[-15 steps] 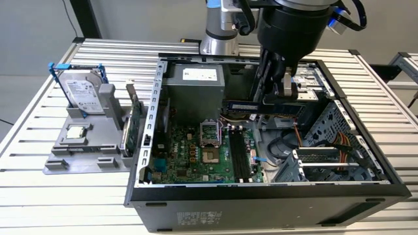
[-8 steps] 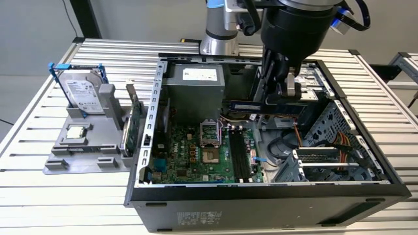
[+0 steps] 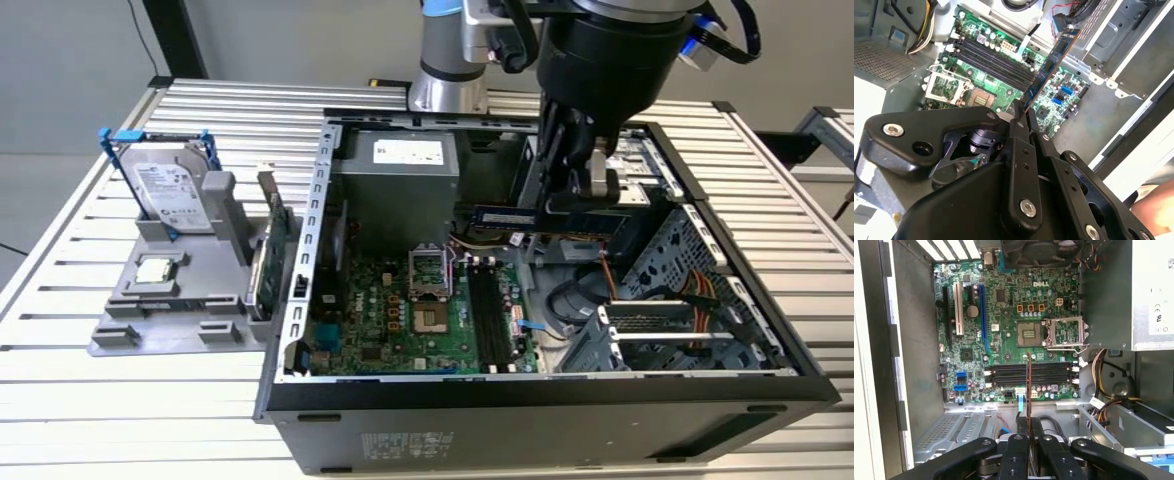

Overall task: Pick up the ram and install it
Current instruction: 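Pick up the ram and move it above insertion slot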

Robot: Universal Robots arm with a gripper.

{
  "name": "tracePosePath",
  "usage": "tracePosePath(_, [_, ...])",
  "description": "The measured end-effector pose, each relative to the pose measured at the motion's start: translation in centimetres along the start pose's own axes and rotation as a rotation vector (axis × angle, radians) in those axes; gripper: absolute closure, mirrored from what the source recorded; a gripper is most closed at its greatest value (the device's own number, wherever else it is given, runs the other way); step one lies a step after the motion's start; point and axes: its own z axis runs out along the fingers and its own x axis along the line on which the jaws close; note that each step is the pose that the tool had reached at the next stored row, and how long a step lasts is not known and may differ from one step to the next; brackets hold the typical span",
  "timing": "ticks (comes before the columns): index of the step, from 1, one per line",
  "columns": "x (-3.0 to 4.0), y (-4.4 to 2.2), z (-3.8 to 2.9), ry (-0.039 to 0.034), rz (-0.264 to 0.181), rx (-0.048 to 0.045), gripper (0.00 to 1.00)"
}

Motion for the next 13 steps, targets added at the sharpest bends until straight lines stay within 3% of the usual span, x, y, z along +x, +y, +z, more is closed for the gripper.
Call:
tracePosePath(11, [0.00,-0.03,0.00,0.0000,0.000,0.0001,1.00])
tracePosePath(13, [0.00,-0.03,0.00,-0.0004,0.000,0.0036,1.00])
